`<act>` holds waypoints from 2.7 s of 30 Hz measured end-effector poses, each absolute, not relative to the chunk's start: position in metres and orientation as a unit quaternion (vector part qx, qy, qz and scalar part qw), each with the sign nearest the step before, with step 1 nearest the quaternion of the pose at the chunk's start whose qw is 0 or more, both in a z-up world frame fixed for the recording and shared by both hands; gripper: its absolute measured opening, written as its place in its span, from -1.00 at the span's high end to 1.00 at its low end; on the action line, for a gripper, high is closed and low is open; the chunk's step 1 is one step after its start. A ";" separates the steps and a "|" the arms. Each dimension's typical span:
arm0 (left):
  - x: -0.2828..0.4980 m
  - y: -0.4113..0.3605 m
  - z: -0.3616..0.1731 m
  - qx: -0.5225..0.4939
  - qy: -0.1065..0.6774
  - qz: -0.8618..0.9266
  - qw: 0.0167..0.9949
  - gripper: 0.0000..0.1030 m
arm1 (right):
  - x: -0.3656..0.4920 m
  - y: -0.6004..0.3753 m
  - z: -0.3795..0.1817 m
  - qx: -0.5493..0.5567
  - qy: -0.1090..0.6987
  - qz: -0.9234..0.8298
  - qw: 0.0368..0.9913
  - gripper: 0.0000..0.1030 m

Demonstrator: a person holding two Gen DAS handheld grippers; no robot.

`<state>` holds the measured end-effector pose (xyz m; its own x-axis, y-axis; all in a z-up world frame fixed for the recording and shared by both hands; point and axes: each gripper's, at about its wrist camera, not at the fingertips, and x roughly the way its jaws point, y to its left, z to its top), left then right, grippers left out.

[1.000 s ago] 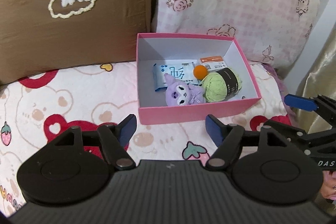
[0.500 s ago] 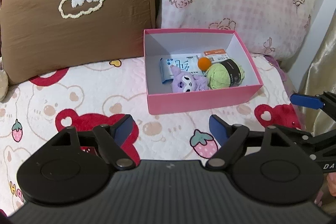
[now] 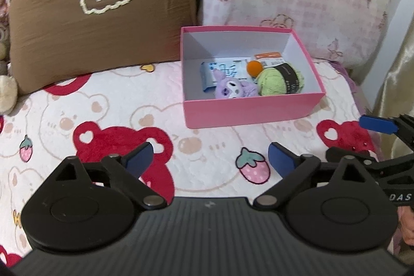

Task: Organize objects

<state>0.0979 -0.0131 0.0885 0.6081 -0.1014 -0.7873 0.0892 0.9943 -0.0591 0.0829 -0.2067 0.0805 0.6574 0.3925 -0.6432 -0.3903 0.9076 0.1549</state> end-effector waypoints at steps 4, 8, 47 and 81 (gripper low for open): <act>0.096 -0.012 0.085 -0.007 0.447 -0.037 0.894 -0.97 | 0.081 -0.209 0.081 0.005 0.352 0.204 0.913 -0.96; 0.096 -0.013 0.081 -0.011 0.453 -0.035 0.891 -0.97 | 0.081 -0.207 0.079 0.004 0.370 0.195 0.908 -0.96; 0.094 -0.017 0.054 0.002 0.491 0.003 0.871 -1.00 | 0.068 -0.214 0.068 -0.010 0.403 0.128 0.906 -0.96; 0.088 -0.015 0.041 0.000 0.512 -0.011 0.859 -1.00 | 0.057 -0.199 0.062 -0.018 0.413 0.125 0.902 -0.96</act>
